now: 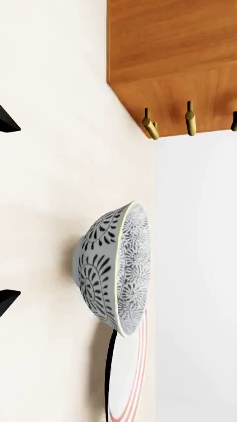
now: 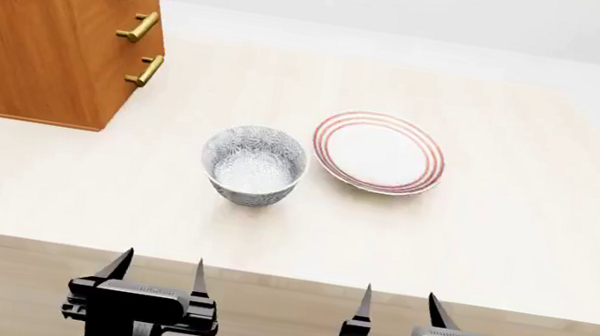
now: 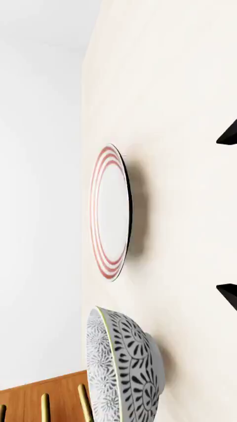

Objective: Open the bottom drawer of the cabinet.

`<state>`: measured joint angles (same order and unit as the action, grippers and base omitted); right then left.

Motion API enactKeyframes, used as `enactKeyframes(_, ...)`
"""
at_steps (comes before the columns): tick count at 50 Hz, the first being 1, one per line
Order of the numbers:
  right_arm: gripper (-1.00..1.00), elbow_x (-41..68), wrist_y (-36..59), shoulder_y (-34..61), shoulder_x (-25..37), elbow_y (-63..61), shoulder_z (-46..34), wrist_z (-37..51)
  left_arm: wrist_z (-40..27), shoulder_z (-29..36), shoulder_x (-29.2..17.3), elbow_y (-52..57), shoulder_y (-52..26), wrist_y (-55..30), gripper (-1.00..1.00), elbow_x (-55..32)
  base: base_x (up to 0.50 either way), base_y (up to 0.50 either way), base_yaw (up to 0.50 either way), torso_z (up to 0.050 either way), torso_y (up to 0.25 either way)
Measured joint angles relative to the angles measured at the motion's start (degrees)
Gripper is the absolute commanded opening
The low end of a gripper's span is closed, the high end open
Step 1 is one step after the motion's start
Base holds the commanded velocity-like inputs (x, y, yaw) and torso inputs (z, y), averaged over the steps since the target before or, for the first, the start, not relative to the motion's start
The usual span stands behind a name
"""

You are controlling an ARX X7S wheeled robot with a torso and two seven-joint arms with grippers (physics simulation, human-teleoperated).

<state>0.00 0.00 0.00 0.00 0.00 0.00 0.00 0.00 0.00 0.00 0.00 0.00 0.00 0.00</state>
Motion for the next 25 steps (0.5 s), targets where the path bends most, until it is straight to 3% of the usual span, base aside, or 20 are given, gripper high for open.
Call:
enactKeyframes(7, 1.0, 0.48, 0.18, 0.22, 0.74, 0.42, -0.94, 0.83, -0.9, 0.8, -0.7, -0.23, -0.17, -0.08, 1.0, -0.67, 0.0, 0.0, 0.0, 0.0, 0.0)
enactKeyframes(21, 1.0, 0.88, 0.56, 0.62, 2.43, 0.7, -3.1, 3.77, -3.12, 2.72, -2.35, -1.08, -0.63, -0.05, 1.0, -2.3, 0.0, 0.49, 0.0, 0.0, 0.0)
enactKeyframes(25, 1.0, 1.56, 0.77, 0.74, 2.6, 0.72, -3.52, 4.29, -3.66, 3.08, -2.95, -1.26, -0.74, -0.1, 1.0, -2.68, 0.0, 0.0, 0.0, 0.0, 0.0)
